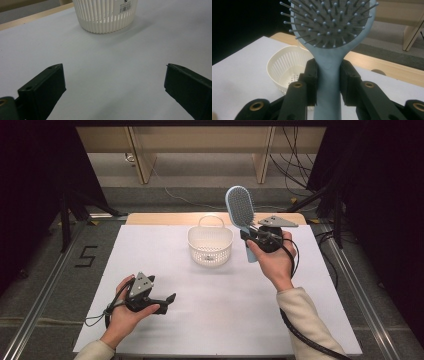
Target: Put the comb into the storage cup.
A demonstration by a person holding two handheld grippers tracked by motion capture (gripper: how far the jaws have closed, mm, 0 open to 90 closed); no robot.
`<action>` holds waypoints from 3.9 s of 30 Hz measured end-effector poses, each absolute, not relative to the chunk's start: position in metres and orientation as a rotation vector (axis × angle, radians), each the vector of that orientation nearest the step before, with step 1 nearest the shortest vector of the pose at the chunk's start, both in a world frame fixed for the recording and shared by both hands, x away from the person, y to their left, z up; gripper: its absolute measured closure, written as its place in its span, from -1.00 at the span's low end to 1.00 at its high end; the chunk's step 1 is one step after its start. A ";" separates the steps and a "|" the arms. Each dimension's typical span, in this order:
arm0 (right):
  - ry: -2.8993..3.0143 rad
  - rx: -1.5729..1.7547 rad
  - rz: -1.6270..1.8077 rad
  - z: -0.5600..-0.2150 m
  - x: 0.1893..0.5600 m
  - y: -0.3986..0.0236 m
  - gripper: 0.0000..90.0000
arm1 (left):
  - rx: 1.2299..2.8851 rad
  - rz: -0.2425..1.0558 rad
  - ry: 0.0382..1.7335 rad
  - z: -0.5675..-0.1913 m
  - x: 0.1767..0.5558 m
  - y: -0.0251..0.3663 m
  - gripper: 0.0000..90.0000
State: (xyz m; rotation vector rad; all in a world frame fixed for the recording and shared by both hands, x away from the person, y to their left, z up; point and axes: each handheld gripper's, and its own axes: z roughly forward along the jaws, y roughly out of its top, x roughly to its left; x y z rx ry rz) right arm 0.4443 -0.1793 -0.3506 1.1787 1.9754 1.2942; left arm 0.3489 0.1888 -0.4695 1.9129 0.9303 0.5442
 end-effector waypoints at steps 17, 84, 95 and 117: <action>1.962 1.175 1.304 -0.348 0.449 -0.176 0.57 | 1.911 0.547 0.933 -0.470 0.349 0.189 -0.94; 1.941 1.151 1.344 -0.349 0.459 -0.156 0.57 | 1.910 0.545 0.930 -0.470 0.349 0.189 -0.94; 1.942 1.149 1.351 -0.350 0.461 -0.152 0.57 | 1.910 0.544 0.929 -0.470 0.350 0.189 -0.94; 1.947 1.148 1.362 -0.352 0.466 -0.147 0.57 | 1.908 0.543 0.930 -0.470 0.350 0.189 -0.94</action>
